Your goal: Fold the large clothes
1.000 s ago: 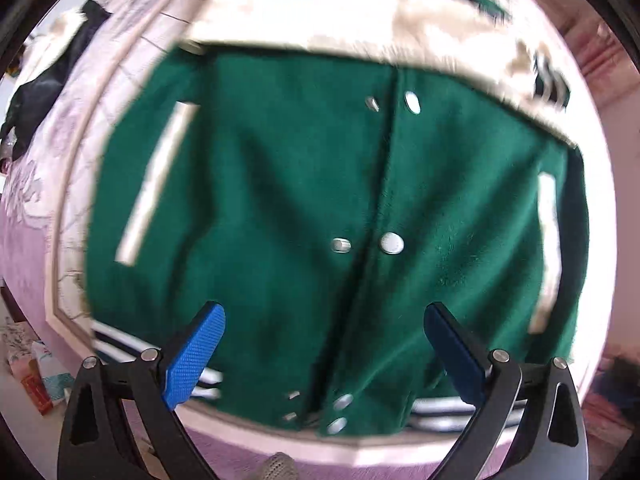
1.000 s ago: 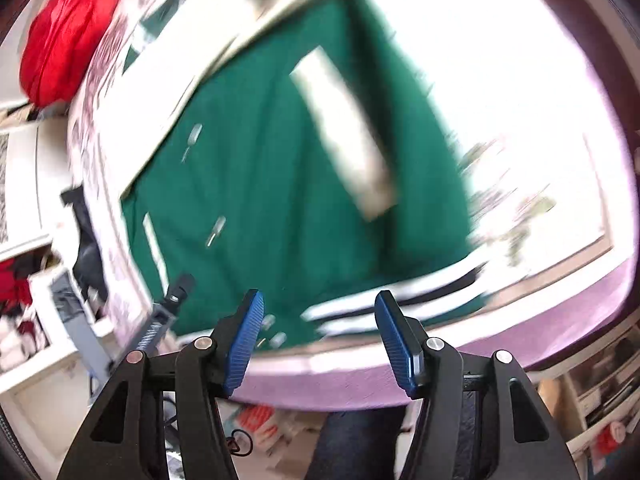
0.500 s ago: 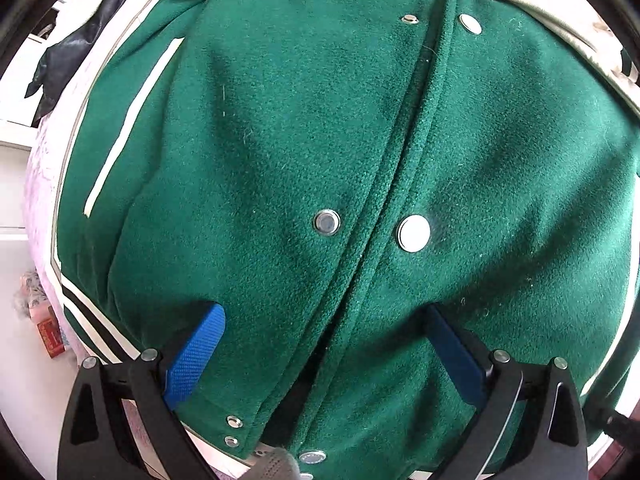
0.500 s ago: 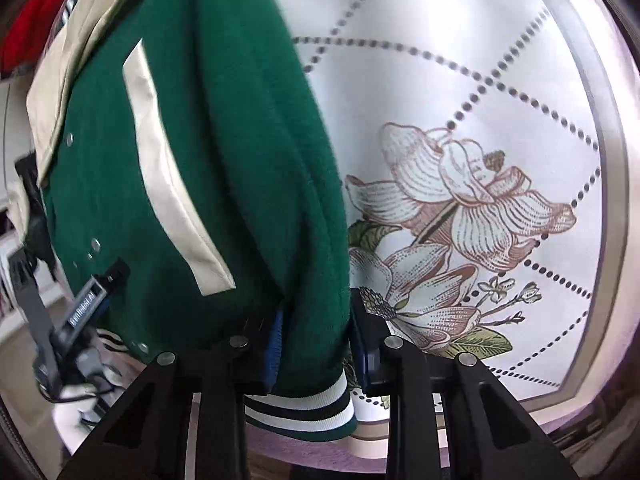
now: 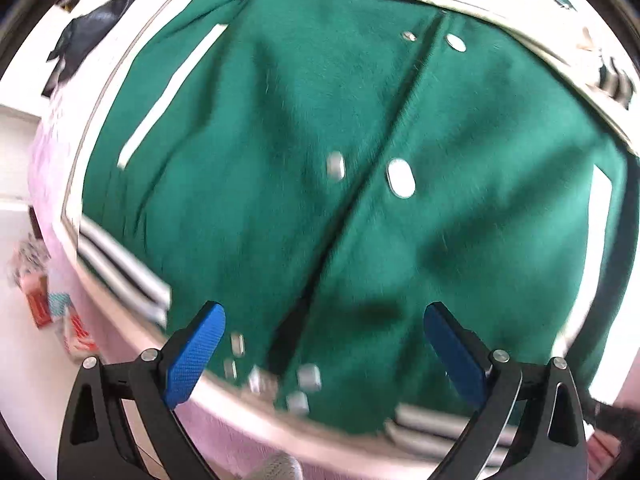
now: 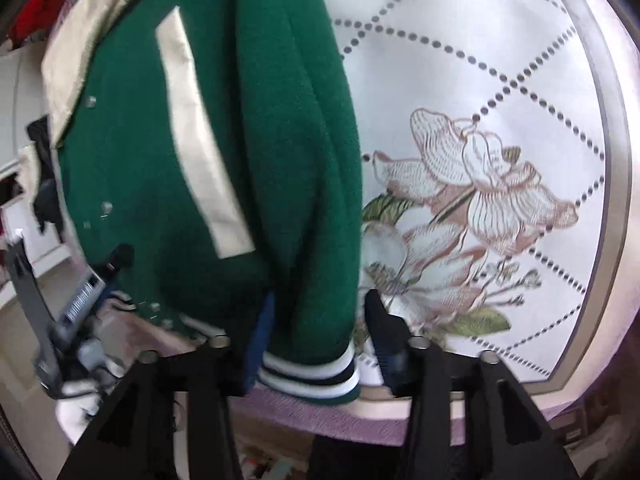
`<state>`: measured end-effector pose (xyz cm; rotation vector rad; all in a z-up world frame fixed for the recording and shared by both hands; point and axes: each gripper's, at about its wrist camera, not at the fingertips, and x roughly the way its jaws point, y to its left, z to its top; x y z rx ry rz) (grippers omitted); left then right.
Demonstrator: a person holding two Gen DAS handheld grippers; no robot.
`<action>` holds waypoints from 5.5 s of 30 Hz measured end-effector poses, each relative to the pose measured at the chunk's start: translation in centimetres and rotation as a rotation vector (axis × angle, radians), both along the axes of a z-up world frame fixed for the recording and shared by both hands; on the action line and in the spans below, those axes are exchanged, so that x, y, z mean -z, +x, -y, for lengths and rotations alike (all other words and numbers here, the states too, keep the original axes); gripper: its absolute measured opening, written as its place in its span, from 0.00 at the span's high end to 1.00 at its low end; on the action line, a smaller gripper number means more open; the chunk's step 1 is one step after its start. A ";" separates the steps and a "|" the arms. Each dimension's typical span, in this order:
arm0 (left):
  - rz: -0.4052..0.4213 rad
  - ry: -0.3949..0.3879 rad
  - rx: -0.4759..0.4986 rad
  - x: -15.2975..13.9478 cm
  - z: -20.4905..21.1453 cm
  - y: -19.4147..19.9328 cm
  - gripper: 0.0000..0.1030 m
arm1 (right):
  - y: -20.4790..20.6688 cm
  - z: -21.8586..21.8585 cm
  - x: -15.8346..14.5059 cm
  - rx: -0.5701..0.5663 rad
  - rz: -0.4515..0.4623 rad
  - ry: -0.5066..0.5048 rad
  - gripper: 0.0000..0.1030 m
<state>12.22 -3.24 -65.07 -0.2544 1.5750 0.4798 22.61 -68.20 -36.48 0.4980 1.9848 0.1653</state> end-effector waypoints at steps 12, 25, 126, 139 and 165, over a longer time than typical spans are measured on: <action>-0.057 -0.094 -0.064 4.7 2.4 -4.5 0.11 | -2.4 1.4 1.3 0.046 -0.005 -0.031 0.78; 0.050 -0.070 -0.027 -2.7 4.3 0.0 0.14 | 4.8 6.4 -4.6 -0.030 0.080 -0.034 0.60; 0.172 -0.147 0.113 -13.9 7.8 6.0 0.89 | 31.7 -18.8 -8.0 0.140 0.449 0.190 0.91; 0.262 -0.336 -0.084 -13.5 -14.8 3.4 0.84 | 31.1 -47.8 -10.9 -0.097 0.460 -0.063 0.91; 0.083 -0.413 -0.064 -5.1 -23.7 -1.4 0.20 | 0.7 -41.7 -4.5 -0.279 0.283 -0.242 0.45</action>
